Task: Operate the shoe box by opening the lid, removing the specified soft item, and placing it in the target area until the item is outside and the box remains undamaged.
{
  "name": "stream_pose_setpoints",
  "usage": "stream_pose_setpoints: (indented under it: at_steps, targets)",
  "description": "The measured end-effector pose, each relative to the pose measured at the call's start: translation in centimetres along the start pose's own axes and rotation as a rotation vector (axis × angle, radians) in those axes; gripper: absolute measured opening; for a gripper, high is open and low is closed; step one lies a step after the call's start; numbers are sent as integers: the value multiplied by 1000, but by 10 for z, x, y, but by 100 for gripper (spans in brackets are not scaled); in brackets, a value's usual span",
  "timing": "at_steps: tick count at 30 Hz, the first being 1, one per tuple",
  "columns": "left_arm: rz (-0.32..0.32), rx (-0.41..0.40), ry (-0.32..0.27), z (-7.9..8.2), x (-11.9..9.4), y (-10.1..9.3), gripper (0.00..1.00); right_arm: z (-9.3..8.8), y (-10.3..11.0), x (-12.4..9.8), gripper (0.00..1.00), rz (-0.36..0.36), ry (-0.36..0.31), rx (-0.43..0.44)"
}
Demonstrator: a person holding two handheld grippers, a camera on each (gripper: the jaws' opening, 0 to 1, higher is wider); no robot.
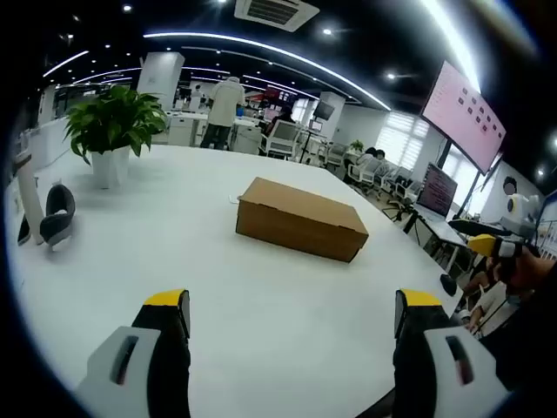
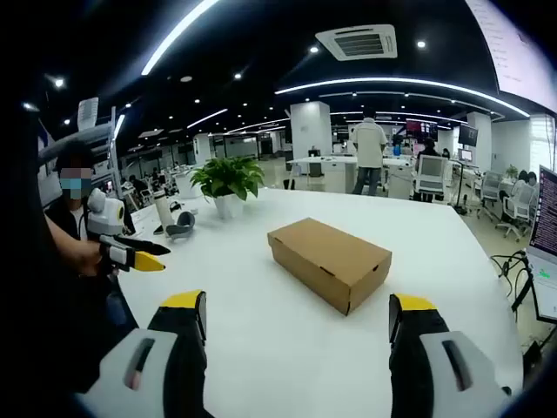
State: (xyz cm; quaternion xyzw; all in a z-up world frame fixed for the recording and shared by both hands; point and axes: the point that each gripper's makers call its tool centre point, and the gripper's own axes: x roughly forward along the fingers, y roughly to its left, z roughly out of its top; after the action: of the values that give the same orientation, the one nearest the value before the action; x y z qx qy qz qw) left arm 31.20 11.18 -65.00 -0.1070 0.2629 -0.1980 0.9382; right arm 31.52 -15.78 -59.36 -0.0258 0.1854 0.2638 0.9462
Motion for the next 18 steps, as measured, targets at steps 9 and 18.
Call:
stream_pose_setpoints:
  at_steps: [9,18]
  targets:
    - [37,77,11,0,-3,5,99,-3,1,0,89,0,9,-9]
    - [-6,56,34,-5,-1,-4,99,-4,2,-1,90,-2,-2,18]
